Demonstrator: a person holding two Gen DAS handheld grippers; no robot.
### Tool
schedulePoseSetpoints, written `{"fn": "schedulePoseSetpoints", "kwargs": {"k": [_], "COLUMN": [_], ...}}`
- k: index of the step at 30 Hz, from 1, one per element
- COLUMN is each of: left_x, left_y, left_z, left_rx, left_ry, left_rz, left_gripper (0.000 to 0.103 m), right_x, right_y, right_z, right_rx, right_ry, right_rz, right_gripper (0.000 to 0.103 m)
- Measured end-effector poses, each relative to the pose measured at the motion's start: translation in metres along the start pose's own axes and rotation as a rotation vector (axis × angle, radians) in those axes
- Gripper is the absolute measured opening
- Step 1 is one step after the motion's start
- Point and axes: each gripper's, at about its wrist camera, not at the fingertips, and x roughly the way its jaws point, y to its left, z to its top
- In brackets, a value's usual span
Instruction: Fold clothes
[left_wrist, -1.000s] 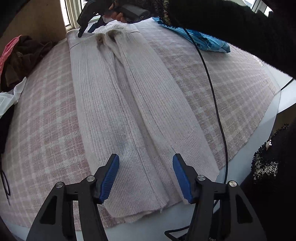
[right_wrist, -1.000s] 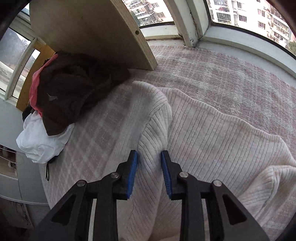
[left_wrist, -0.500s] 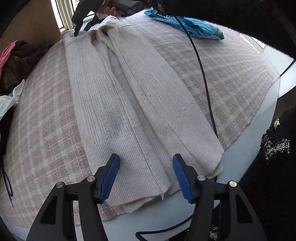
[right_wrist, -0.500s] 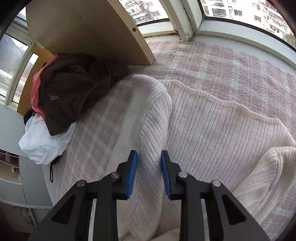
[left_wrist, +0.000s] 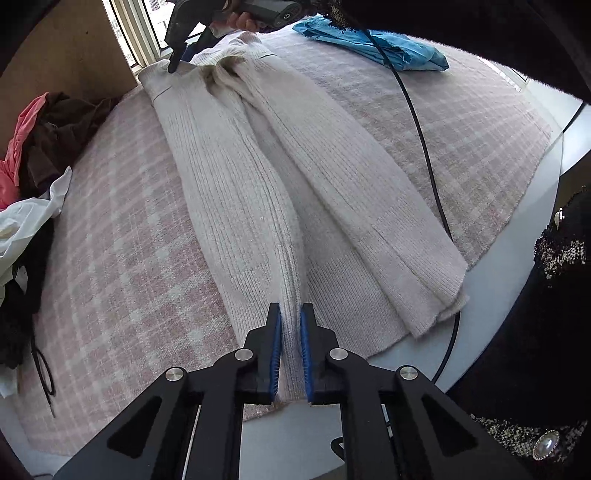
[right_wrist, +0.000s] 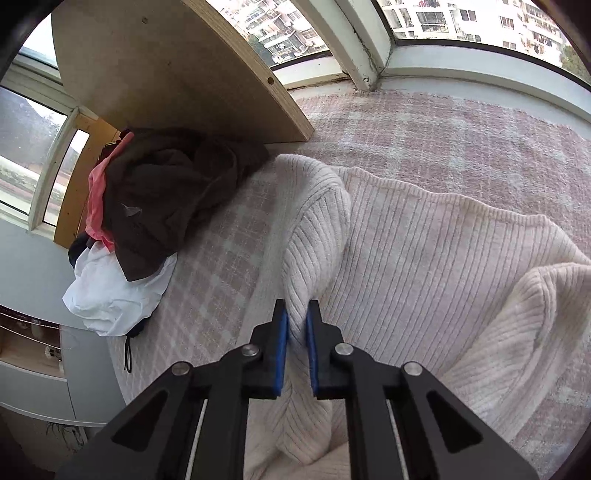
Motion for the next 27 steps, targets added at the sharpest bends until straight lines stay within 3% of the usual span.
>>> {"fn": "schedulePoseSetpoints", "kwargs": {"k": [2, 6, 9, 12, 13, 15, 17, 20, 23, 27], "left_x": [-0.001, 0.005, 0.005, 0.004, 0.004, 0.0, -0.008, -0.026, -0.033, -0.007], "left_y": [0.001, 0.002, 0.009, 0.009, 0.008, 0.001, -0.001, 0.009, 0.026, 0.033], "left_z": [-0.002, -0.004, -0.004, -0.003, -0.002, -0.004, -0.007, -0.005, -0.003, 0.003], "left_rx": [0.004, 0.002, -0.025, -0.028, -0.024, -0.006, -0.003, -0.034, -0.062, -0.047], "left_ry": [0.009, 0.027, 0.028, 0.031, 0.033, 0.048, 0.051, 0.011, -0.046, -0.074], "left_rz": [-0.009, -0.025, -0.044, -0.05, -0.05, -0.061, -0.091, -0.104, -0.074, -0.098], "left_gripper": [0.008, 0.008, 0.008, 0.01, 0.014, 0.034, 0.034, 0.034, 0.034, 0.034], "right_x": [0.007, 0.003, -0.01, -0.032, -0.038, -0.042, -0.03, -0.006, -0.011, -0.047], "right_y": [-0.013, -0.03, -0.024, -0.009, -0.001, 0.015, 0.025, 0.015, 0.012, 0.026], "right_z": [-0.002, 0.0, 0.001, -0.004, -0.008, -0.018, -0.03, -0.047, -0.05, -0.079], "right_rx": [0.031, 0.104, 0.082, -0.001, -0.045, -0.129, -0.18, -0.207, -0.192, -0.201], "right_ry": [0.028, 0.003, -0.033, -0.081, -0.077, -0.045, 0.017, 0.106, 0.074, 0.023], "right_rz": [-0.04, 0.023, -0.012, -0.057, -0.044, -0.006, -0.022, -0.134, -0.13, -0.075], "right_gripper": [0.01, 0.011, 0.021, 0.021, 0.021, 0.021, 0.021, 0.018, 0.018, 0.02]}}
